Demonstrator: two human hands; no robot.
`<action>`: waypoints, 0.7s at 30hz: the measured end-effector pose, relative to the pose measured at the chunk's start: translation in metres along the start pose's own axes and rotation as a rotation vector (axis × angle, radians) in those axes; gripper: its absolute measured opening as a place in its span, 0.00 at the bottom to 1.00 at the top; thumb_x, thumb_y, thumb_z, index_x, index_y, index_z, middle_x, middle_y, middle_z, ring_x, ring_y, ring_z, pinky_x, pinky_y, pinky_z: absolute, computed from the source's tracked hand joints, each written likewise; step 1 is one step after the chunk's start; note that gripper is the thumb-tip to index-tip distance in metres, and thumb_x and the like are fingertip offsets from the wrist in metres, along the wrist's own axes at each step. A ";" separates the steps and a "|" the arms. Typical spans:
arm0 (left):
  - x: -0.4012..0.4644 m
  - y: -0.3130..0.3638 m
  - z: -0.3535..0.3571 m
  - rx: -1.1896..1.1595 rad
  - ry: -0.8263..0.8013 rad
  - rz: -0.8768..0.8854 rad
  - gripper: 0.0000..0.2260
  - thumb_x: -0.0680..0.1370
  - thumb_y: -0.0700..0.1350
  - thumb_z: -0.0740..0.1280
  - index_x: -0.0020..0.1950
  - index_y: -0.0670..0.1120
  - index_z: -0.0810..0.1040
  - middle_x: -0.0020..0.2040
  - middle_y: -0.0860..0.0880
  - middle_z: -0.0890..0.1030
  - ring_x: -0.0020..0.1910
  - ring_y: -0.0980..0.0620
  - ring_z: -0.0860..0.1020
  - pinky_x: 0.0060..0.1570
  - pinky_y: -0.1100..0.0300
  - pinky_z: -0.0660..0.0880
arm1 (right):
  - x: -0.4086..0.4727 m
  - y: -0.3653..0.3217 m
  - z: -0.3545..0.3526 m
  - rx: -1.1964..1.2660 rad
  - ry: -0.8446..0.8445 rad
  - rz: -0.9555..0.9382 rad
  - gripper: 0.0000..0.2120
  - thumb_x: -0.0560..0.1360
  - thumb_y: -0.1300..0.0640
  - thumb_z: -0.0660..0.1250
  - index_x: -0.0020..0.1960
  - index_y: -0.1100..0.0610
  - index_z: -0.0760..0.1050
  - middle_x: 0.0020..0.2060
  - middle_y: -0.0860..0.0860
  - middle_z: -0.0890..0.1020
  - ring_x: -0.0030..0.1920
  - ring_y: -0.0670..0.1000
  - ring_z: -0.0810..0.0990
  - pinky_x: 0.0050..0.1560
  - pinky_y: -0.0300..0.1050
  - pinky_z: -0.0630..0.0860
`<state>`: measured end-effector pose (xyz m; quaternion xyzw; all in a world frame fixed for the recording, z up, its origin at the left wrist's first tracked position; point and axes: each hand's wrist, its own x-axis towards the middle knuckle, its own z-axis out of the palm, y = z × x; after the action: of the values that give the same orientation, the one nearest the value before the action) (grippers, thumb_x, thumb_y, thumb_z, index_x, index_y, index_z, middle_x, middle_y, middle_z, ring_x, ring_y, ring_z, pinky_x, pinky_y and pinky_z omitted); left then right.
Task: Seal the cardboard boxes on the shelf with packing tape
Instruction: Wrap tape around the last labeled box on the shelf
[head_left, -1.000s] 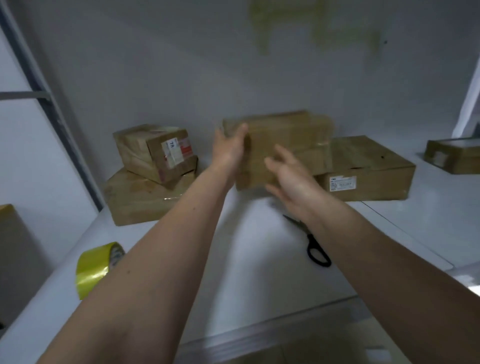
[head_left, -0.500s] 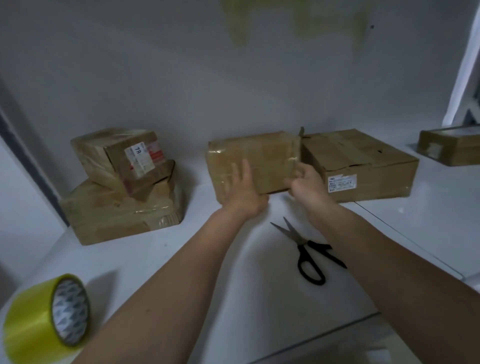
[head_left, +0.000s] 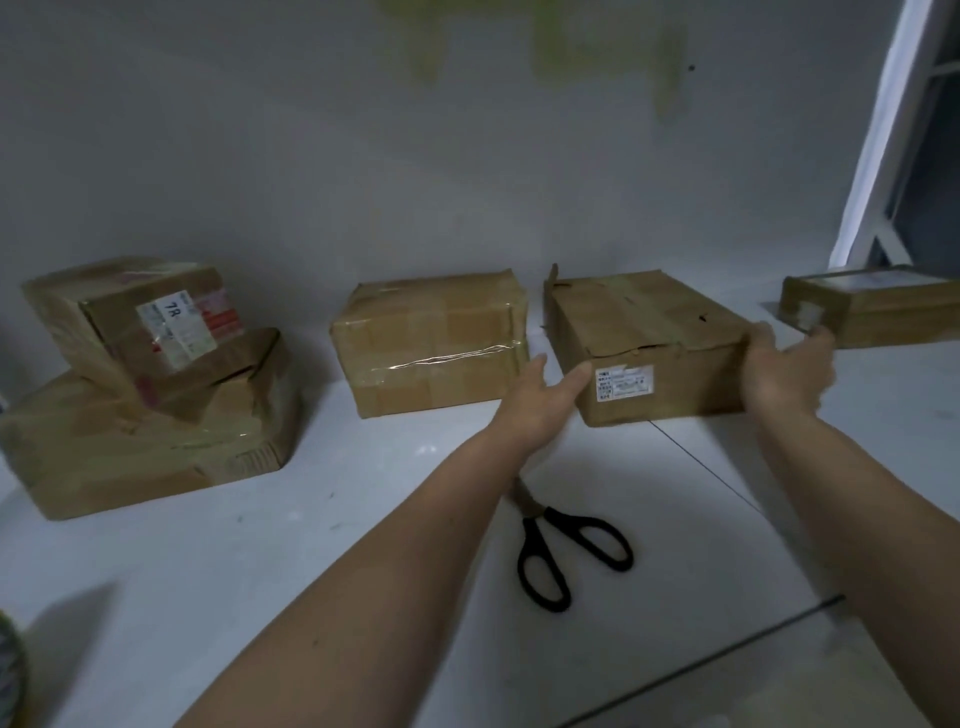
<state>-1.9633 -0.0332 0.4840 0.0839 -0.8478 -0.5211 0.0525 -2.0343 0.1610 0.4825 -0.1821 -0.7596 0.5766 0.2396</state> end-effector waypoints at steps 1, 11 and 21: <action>0.001 0.004 0.004 -0.056 -0.024 -0.035 0.31 0.81 0.62 0.59 0.80 0.50 0.58 0.78 0.49 0.62 0.77 0.46 0.61 0.74 0.49 0.59 | 0.002 0.002 -0.001 0.037 -0.112 0.033 0.27 0.81 0.48 0.56 0.75 0.61 0.58 0.73 0.58 0.65 0.72 0.59 0.64 0.70 0.51 0.60; -0.012 0.021 0.016 -0.693 0.116 -0.078 0.21 0.76 0.64 0.65 0.58 0.49 0.71 0.59 0.43 0.81 0.58 0.43 0.81 0.63 0.41 0.74 | -0.063 -0.013 -0.029 0.524 -0.116 0.147 0.14 0.77 0.45 0.62 0.51 0.56 0.66 0.43 0.47 0.72 0.41 0.44 0.72 0.39 0.40 0.70; -0.114 0.020 -0.070 -1.003 0.373 0.217 0.10 0.68 0.44 0.73 0.46 0.46 0.76 0.41 0.48 0.80 0.45 0.46 0.78 0.49 0.49 0.73 | -0.190 -0.044 -0.071 0.812 -0.266 0.088 0.13 0.71 0.42 0.64 0.49 0.48 0.70 0.49 0.50 0.76 0.50 0.49 0.77 0.59 0.58 0.75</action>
<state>-1.8407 -0.0624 0.5335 0.0517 -0.4752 -0.8294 0.2890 -1.8377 0.1003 0.5114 -0.0292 -0.4867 0.8570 0.1670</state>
